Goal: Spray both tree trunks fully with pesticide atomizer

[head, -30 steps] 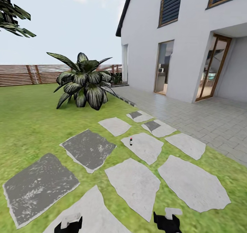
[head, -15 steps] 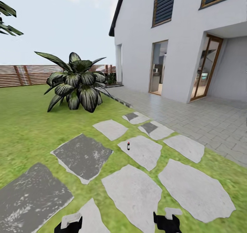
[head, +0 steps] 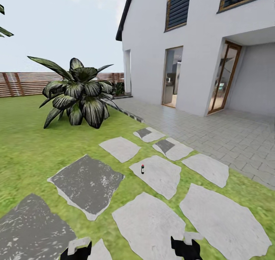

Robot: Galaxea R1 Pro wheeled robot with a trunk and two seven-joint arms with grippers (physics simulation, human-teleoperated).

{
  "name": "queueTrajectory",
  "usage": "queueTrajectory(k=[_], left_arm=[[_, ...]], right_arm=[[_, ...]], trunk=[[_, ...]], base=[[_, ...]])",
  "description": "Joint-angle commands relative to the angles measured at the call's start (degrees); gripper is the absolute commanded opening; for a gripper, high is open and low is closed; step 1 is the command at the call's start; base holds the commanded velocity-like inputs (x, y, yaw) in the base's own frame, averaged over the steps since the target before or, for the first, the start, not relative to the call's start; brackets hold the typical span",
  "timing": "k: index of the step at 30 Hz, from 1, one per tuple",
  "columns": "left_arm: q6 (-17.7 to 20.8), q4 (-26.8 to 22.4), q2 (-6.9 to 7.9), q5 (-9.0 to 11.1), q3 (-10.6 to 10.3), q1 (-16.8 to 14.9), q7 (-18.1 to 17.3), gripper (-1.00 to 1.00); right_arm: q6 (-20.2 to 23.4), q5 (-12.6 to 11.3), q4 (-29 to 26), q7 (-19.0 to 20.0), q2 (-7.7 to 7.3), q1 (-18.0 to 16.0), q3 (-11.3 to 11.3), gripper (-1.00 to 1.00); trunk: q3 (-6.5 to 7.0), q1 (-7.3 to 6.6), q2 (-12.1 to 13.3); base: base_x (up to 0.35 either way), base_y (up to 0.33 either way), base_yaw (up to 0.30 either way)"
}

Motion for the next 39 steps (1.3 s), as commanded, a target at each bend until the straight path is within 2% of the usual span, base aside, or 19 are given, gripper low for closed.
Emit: queueTrajectory(k=[1,19,39], left_arm=[[-0.17,0.03,0.01,0.42,-0.14,-0.03,0.06,1.00],[-0.17,-0.12,-0.01,0.45,-0.17,-0.02,0.06,1.00],[-0.17,-0.23,0.01,0.50,-0.12,-0.02,0.05,1.00]], right_arm=[[-0.20,-0.01,0.03,0.02,0.05,-0.04,-0.25,1.00],[-0.20,-0.08,-0.03,0.02,0.01,-0.04,-0.31,1.00],[-0.20,0.24,0.01,0.02,0.01,-0.02,-0.27,1.00]], trunk=[[-0.06,0.03,-0.03],[-0.06,0.03,-0.03],[-0.06,0.03,-0.03]], base=[[0.327,0.191,-0.056],[0.323,0.197,-0.232],[0.297,0.227,-0.151]])
